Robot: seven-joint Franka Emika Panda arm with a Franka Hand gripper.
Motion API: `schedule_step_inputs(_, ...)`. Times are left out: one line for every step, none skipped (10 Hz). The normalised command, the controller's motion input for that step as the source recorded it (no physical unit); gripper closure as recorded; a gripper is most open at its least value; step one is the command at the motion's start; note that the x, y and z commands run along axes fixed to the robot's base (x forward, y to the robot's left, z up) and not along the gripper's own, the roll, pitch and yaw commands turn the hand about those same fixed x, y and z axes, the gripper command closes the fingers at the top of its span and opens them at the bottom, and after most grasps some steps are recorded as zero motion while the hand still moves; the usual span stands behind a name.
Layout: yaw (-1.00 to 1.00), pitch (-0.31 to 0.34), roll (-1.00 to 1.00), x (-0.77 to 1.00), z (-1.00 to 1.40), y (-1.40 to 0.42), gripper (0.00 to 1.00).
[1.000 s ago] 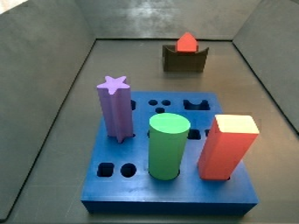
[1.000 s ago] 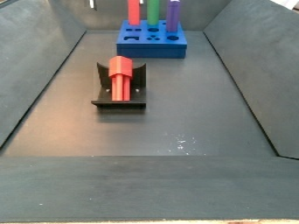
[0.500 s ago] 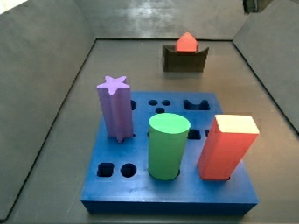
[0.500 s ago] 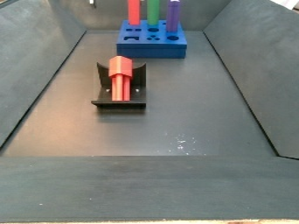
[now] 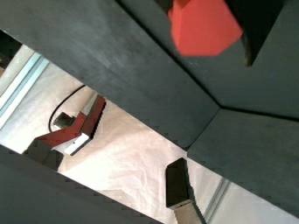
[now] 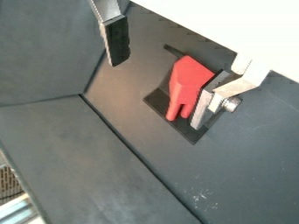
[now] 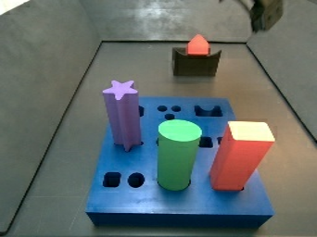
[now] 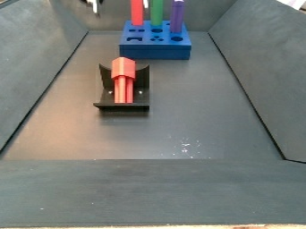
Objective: Pick up the 3 prong object. Move up. Place the 3 prong object on the fixture. Regrasp the 3 prong object. Move to above the board. Insert the 3 prong object.
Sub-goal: Regrasp the 3 prong object.
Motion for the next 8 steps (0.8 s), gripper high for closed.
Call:
schedule_step_inputs(0.16,-0.051,0.11,0.06,-1.00,0.06,0.00)
schedule_step_inputs(0.14,-0.086,0.09,0.07,-1.00,0.06,0.00)
schedule_step_inputs(0.11,-0.113,0.08,0.08,-1.00,0.05,0.00)
schedule_step_inputs(0.06,-0.128,0.08,0.08,-1.00,0.05,0.00)
schedule_step_inputs(0.03,-0.129,0.08,0.09,-1.00,0.04,0.00)
schedule_step_inputs(0.01,-0.119,0.08,0.10,-1.00,0.04,0.00)
schedule_step_inputs(-0.03,-0.091,0.08,0.12,-1.00,0.03,0.00)
schedule_step_inputs(-0.04,-0.082,0.08,0.11,-0.91,0.02,0.00)
